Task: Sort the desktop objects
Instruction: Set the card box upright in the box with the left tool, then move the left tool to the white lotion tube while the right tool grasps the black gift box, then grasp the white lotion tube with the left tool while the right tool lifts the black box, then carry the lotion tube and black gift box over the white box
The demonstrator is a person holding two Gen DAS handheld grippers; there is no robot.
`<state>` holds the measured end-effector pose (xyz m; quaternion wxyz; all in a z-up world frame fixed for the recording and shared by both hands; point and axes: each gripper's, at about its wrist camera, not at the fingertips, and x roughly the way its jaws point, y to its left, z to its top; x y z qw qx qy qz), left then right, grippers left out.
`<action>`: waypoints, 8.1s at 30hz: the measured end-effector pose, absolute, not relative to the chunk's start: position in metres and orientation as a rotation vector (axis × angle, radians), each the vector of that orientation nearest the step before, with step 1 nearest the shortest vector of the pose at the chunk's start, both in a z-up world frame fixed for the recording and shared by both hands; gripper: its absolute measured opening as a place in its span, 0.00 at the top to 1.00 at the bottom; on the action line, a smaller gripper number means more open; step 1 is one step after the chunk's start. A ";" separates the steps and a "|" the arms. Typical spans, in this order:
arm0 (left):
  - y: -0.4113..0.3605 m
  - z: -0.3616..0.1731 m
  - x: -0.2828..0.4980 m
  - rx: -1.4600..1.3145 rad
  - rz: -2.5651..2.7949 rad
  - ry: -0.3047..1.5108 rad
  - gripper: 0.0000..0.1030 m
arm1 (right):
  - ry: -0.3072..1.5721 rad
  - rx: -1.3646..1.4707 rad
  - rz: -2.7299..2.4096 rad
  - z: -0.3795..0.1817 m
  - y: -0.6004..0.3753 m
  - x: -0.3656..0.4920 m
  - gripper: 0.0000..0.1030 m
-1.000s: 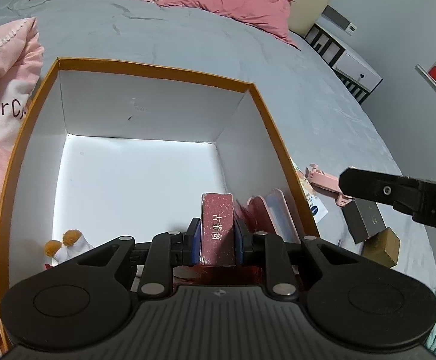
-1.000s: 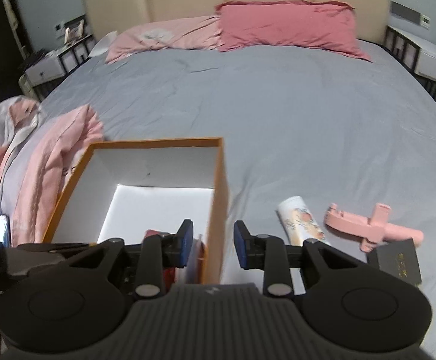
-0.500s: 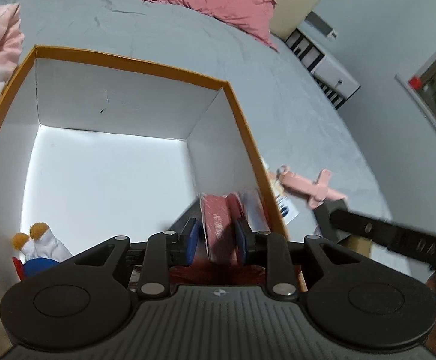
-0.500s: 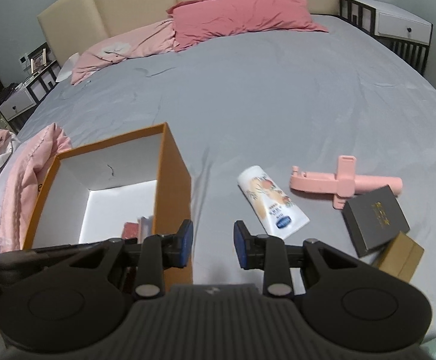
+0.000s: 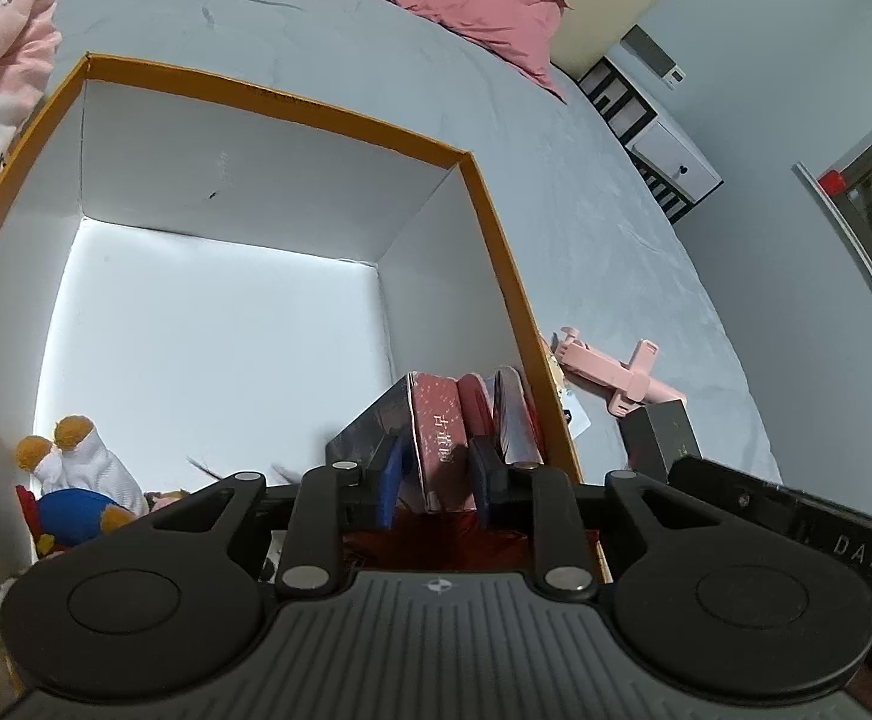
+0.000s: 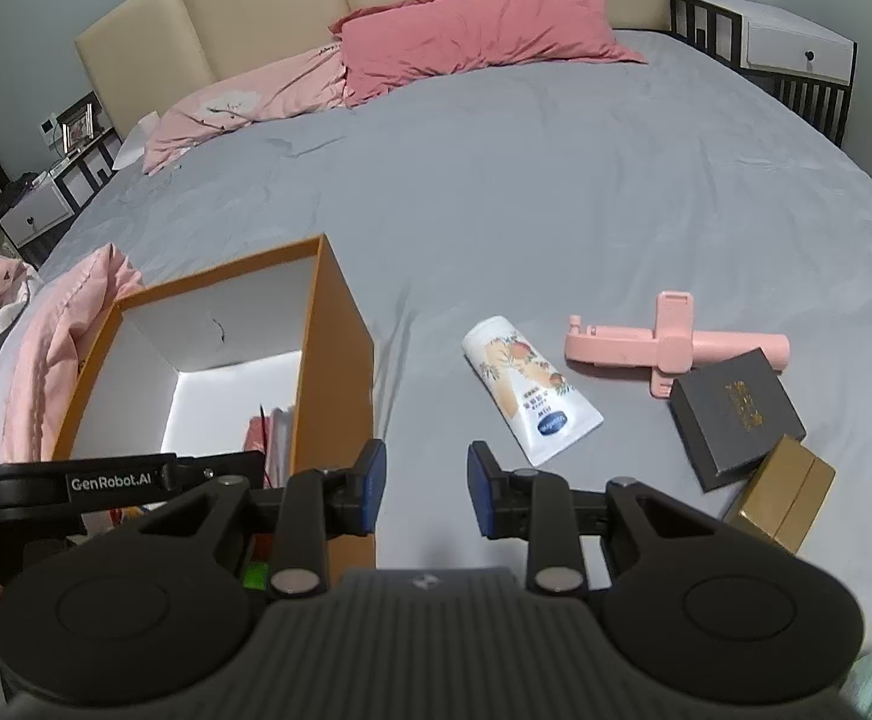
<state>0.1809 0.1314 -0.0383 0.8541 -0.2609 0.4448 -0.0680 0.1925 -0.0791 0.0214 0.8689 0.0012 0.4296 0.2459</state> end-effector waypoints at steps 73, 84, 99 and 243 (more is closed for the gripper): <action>0.108 -0.025 0.185 -0.272 -0.021 0.989 0.74 | 0.972 -0.005 0.448 -0.012 -0.127 0.194 0.69; 0.135 -0.019 0.173 -0.461 -0.005 0.923 0.72 | 0.965 0.006 0.445 -0.010 -0.133 0.193 0.69; 0.068 0.040 0.174 -0.161 -0.108 0.783 0.67 | 0.971 -0.007 0.426 -0.007 -0.163 0.214 0.69; 0.140 0.058 0.141 -0.152 0.107 0.519 0.89 | 0.837 0.037 0.904 0.063 0.012 0.178 0.65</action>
